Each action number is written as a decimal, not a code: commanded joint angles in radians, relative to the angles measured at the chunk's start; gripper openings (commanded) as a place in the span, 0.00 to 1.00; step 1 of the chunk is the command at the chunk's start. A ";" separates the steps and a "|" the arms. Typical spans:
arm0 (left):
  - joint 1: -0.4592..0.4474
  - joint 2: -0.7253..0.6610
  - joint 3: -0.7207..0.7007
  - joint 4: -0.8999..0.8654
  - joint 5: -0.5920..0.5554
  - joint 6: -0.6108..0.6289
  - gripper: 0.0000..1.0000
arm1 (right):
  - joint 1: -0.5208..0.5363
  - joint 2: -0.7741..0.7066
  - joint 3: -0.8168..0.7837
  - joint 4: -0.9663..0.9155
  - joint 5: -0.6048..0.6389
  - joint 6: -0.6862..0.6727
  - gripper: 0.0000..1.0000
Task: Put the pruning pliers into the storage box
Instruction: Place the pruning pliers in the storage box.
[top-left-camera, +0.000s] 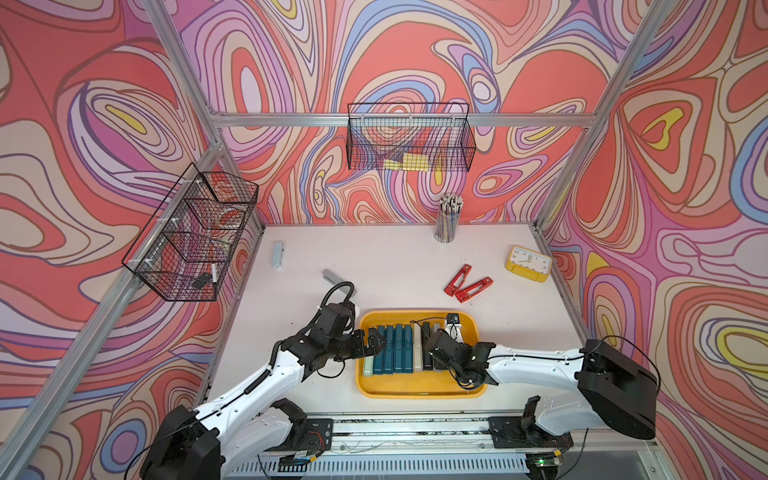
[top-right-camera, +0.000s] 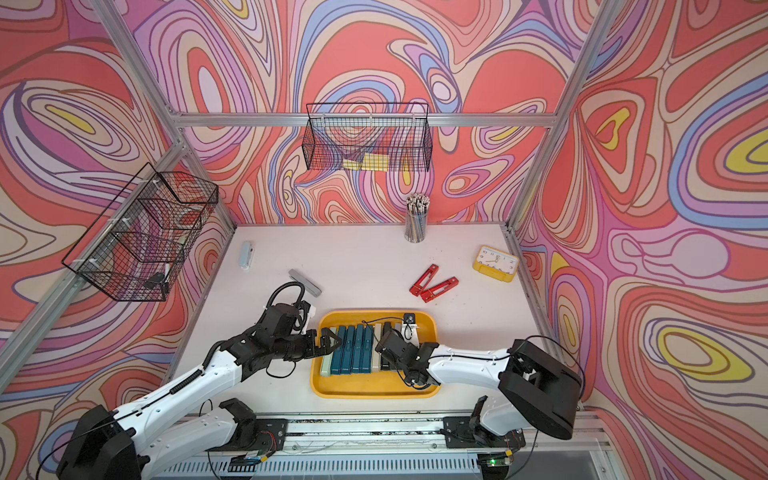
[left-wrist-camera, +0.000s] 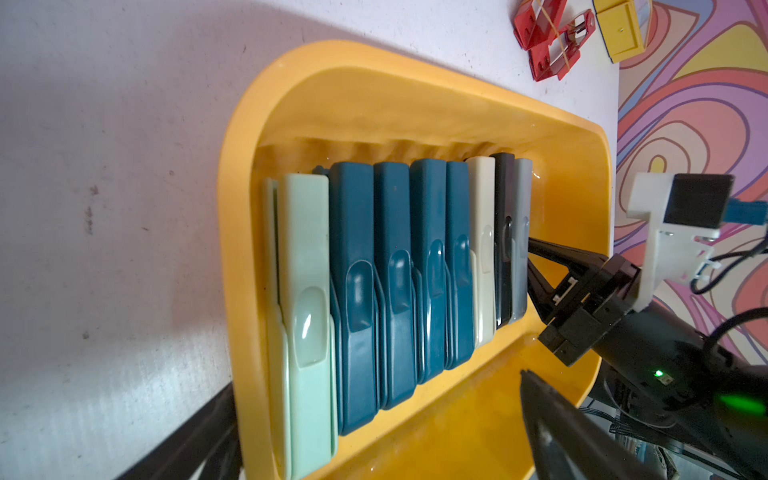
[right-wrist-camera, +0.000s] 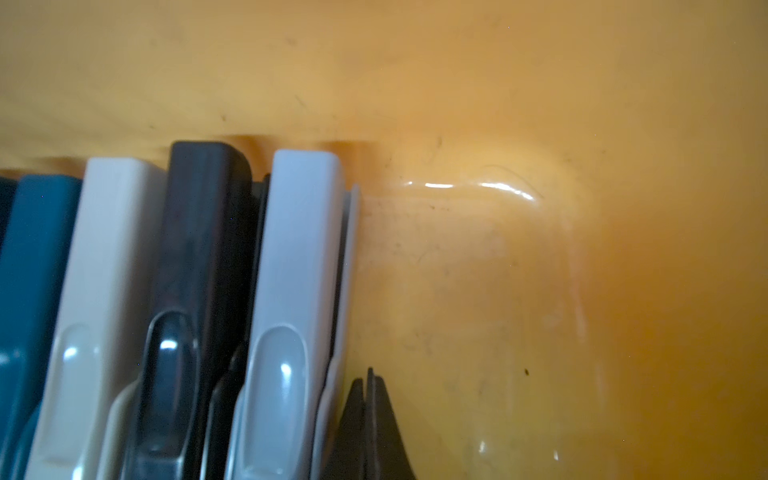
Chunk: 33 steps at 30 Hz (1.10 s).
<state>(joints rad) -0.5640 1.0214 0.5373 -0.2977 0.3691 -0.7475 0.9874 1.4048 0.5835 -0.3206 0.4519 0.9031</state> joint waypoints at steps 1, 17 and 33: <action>-0.007 0.009 0.032 -0.004 0.002 0.022 0.99 | -0.003 -0.035 0.003 -0.032 0.028 0.009 0.00; 0.014 0.012 0.195 -0.196 -0.139 0.151 0.99 | -0.003 -0.080 0.206 -0.241 0.076 -0.114 0.03; 0.317 0.503 0.647 -0.307 -0.256 0.173 0.99 | -0.104 0.061 0.438 -0.068 -0.175 -0.395 0.72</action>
<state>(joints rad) -0.2779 1.4548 1.1122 -0.5411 0.1719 -0.5827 0.8982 1.4429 1.0145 -0.4637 0.3801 0.5625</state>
